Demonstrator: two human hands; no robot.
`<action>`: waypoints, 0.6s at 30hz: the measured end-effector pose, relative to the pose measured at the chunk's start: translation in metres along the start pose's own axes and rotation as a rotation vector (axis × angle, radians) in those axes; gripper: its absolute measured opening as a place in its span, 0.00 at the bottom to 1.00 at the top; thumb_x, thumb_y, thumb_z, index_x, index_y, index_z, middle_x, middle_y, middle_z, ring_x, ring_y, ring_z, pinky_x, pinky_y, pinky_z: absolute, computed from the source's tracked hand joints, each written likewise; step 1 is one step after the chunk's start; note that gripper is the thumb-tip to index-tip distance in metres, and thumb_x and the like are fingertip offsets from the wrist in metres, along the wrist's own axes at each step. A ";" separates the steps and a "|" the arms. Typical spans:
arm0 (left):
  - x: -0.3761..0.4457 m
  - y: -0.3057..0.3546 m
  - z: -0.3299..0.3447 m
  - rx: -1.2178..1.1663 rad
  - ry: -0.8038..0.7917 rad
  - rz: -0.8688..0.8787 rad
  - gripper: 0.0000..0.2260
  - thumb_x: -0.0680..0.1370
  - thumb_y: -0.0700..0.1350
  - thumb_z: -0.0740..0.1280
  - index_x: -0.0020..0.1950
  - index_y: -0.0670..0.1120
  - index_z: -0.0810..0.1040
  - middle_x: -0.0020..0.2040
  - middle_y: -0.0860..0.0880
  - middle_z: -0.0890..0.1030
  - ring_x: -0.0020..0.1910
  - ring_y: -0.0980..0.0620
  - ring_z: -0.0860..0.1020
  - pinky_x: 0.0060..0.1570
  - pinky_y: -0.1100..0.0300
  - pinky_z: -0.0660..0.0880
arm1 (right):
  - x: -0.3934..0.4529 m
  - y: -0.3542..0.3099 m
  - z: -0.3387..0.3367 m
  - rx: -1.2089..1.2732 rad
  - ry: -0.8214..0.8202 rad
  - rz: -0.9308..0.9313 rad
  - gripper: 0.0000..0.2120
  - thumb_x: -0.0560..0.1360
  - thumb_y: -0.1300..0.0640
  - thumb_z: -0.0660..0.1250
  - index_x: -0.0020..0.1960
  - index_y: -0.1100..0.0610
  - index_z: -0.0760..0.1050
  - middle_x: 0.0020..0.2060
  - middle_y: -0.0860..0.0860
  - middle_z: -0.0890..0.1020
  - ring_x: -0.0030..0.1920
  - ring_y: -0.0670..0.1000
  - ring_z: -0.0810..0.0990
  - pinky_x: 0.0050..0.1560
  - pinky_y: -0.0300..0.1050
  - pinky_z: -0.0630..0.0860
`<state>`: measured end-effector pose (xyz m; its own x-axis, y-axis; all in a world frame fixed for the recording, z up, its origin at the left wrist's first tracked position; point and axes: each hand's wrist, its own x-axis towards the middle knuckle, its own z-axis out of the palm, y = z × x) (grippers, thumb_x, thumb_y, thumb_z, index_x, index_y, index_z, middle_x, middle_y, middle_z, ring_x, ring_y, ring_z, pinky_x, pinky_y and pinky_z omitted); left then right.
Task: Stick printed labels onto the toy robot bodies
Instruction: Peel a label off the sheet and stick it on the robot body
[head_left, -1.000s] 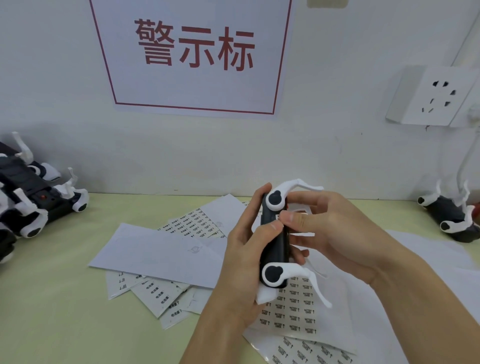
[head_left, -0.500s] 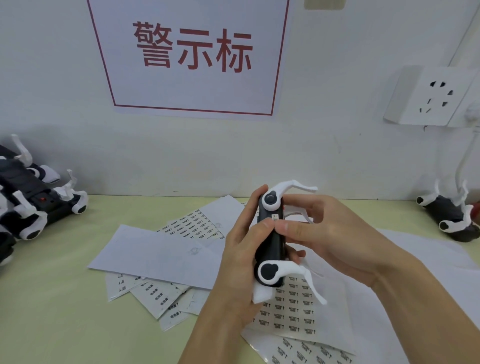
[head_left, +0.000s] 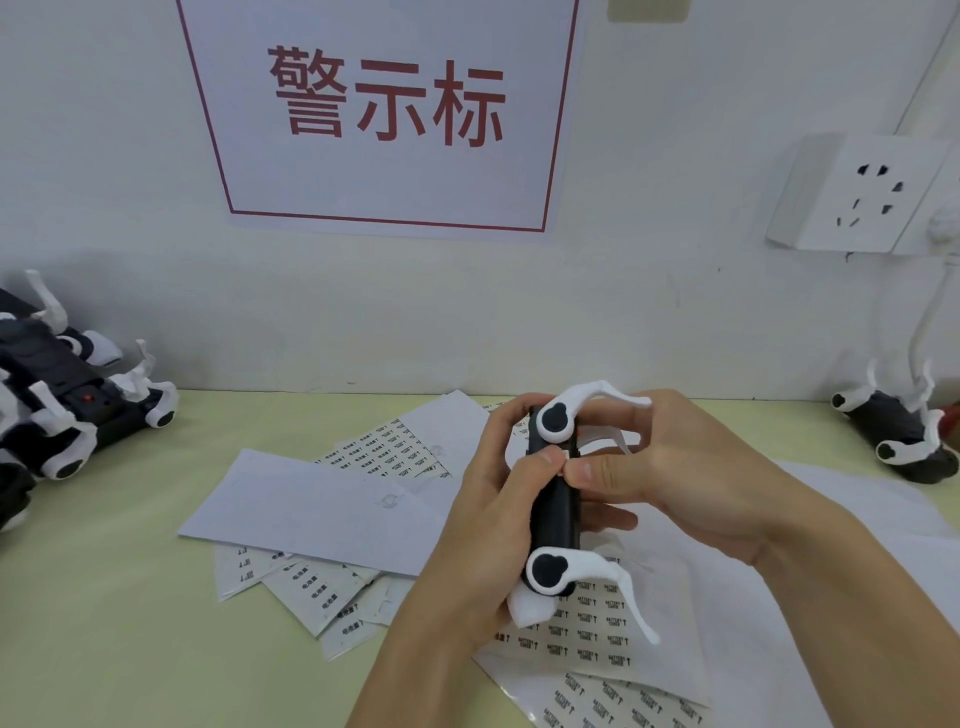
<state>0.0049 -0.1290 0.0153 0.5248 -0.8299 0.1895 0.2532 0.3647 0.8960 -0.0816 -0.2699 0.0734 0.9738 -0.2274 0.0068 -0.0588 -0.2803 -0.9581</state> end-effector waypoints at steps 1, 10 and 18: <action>0.000 0.000 0.000 0.005 0.000 0.007 0.16 0.79 0.45 0.60 0.66 0.54 0.71 0.55 0.43 0.84 0.44 0.36 0.84 0.52 0.40 0.79 | 0.000 0.000 0.000 -0.002 -0.003 -0.004 0.12 0.68 0.59 0.73 0.51 0.54 0.84 0.49 0.56 0.84 0.39 0.53 0.80 0.35 0.41 0.73; 0.000 -0.003 -0.002 -0.150 -0.037 0.058 0.17 0.75 0.47 0.65 0.64 0.52 0.73 0.55 0.40 0.82 0.38 0.38 0.82 0.49 0.41 0.78 | -0.005 -0.005 -0.003 0.122 -0.206 -0.068 0.09 0.79 0.60 0.68 0.58 0.61 0.80 0.46 0.62 0.78 0.38 0.59 0.69 0.38 0.40 0.74; -0.001 -0.004 -0.001 -0.118 0.013 0.101 0.17 0.74 0.44 0.69 0.62 0.52 0.74 0.51 0.42 0.84 0.36 0.39 0.82 0.43 0.47 0.81 | -0.001 -0.003 0.000 0.202 -0.146 -0.021 0.08 0.77 0.63 0.70 0.55 0.63 0.81 0.46 0.58 0.81 0.37 0.59 0.71 0.36 0.41 0.75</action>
<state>0.0040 -0.1295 0.0116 0.5625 -0.7813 0.2703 0.2918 0.4936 0.8193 -0.0827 -0.2683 0.0766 0.9966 -0.0820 0.0002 -0.0070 -0.0877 -0.9961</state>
